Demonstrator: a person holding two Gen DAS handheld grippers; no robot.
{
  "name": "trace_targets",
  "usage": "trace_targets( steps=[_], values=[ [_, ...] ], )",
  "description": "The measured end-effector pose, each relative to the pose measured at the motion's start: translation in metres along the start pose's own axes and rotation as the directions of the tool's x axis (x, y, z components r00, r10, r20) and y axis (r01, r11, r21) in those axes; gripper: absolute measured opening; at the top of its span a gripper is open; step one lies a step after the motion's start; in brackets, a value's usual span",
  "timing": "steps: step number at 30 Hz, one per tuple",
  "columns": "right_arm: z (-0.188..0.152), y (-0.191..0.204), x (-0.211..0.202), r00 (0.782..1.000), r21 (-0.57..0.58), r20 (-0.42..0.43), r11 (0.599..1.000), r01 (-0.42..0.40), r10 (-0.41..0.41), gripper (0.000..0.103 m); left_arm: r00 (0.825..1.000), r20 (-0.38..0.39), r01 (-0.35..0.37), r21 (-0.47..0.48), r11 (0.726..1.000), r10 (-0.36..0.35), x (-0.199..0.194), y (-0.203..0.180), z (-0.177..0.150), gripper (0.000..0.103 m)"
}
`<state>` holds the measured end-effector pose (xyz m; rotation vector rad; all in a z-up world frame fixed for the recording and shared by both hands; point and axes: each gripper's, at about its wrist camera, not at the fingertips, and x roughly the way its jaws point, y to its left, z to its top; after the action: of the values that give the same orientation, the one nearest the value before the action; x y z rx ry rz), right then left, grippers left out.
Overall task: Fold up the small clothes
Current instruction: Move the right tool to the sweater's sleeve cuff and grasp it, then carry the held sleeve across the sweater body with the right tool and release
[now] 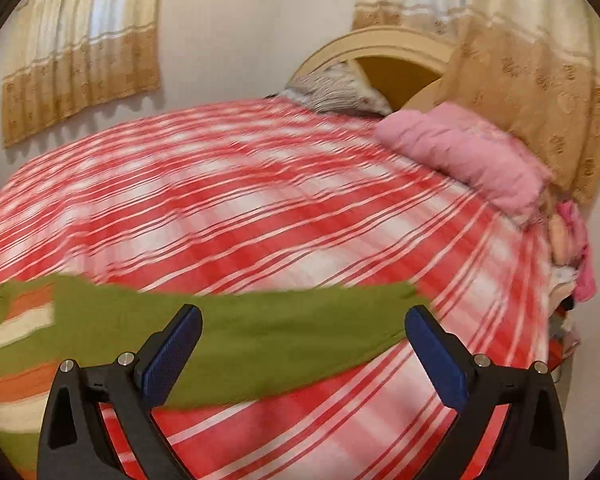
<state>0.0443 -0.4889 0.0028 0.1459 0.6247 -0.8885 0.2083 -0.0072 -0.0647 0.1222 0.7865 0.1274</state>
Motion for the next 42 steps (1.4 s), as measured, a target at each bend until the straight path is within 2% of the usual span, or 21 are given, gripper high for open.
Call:
trace_targets(
  steps=[3, 7, 9, 14, 16, 18, 19, 20, 21, 22, 23, 25, 26, 31, 35, 39, 42],
  values=[
    [0.007, -0.038, 0.030, 0.999, 0.059, -0.028, 0.998, 0.021, -0.019, 0.098, 0.998, 0.002, -0.059, -0.009, 0.998, 0.059, 0.012, 0.014, -0.008, 0.103],
    [0.004, -0.096, 0.075, 0.990, 0.238, -0.137, 0.971, -0.005, 0.039, 0.070, 0.994, -0.005, -0.111, -0.039, 0.993, 0.111, 0.027, 0.026, -0.019, 0.103],
    [-0.005, -0.114, 0.095, 0.978, 0.305, -0.193, 0.952, -0.013, 0.075, 0.068, 0.994, -0.009, -0.111, -0.062, 0.992, 0.110, 0.033, 0.030, -0.027, 0.103],
    [-0.026, -0.099, 0.118, 0.952, 0.273, -0.278, 0.960, -0.054, 0.132, 0.068, 0.994, 0.005, -0.113, -0.055, 0.992, 0.113, 0.040, 0.024, -0.036, 0.103],
    [-0.027, -0.086, 0.120, 0.958, 0.201, -0.276, 0.980, -0.017, 0.073, 0.068, 0.995, 0.010, -0.099, -0.043, 0.994, 0.100, 0.040, 0.021, -0.034, 0.103],
    [-0.027, -0.079, 0.121, 0.960, 0.163, -0.277, 0.987, -0.006, 0.051, 0.068, 0.996, 0.002, -0.084, -0.030, 0.996, 0.084, 0.044, 0.019, -0.034, 0.103],
    [-0.027, -0.079, 0.121, 0.959, 0.163, -0.277, 0.987, -0.007, 0.052, 0.063, 0.997, 0.000, -0.074, -0.032, 0.997, 0.074, 0.045, 0.019, -0.034, 0.103],
    [-0.026, -0.078, 0.121, 0.959, 0.161, -0.277, 0.987, -0.022, 0.066, 0.047, 0.998, -0.003, -0.058, -0.043, 0.997, 0.058, 0.047, 0.023, -0.034, 0.103],
    [-0.025, -0.075, 0.121, 0.958, 0.153, -0.274, 0.987, -0.045, 0.086, 0.036, 0.999, -0.007, -0.038, -0.059, 0.998, 0.037, 0.048, 0.027, -0.034, 0.103],
    [-0.023, -0.070, 0.120, 0.956, 0.128, -0.273, 0.989, -0.070, 0.103, 0.020, 1.000, -0.014, -0.005, -0.088, 0.996, 0.004, 0.051, 0.033, -0.034, 0.103],
    [-0.022, -0.065, 0.119, 0.955, 0.105, -0.277, 0.991, -0.080, 0.107, 0.011, 1.000, -0.019, 0.013, -0.106, 0.994, -0.015, 0.052, 0.035, -0.034, 0.103],
    [-0.020, -0.056, 0.111, 0.955, 0.077, -0.277, 0.993, -0.086, 0.104, 0.010, 0.997, -0.032, 0.067, -0.162, 0.984, -0.073, 0.056, 0.043, -0.036, 0.103],
    [-0.018, -0.055, 0.107, 0.953, 0.097, -0.271, 0.989, -0.111, 0.133, 0.010, 0.996, -0.028, 0.080, -0.173, 0.982, -0.086, 0.055, 0.045, -0.036, 0.103],
    [0.002, -0.057, 0.069, 0.944, 0.235, -0.175, 0.942, -0.238, 0.281, 0.010, 0.997, -0.021, 0.070, -0.161, 0.984, -0.074, 0.056, 0.038, -0.036, 0.103],
    [0.027, -0.032, 0.026, 0.913, 0.232, -0.102, 0.902, -0.364, 0.395, 0.010, 0.997, -0.014, 0.079, -0.167, 0.983, -0.082, 0.056, 0.036, -0.036, 0.103],
    [0.043, 0.011, -0.017, 0.871, 0.177, -0.066, 0.865, -0.470, 0.486, 0.010, 0.996, -0.006, 0.089, -0.173, 0.981, -0.091, 0.055, 0.041, -0.038, 0.103],
    [0.047, 0.049, -0.044, 0.828, 0.142, -0.056, 0.825, -0.547, 0.558, 0.010, 0.995, -0.002, 0.096, -0.176, 0.980, -0.097, 0.055, 0.044, -0.038, 0.103]
  ],
)
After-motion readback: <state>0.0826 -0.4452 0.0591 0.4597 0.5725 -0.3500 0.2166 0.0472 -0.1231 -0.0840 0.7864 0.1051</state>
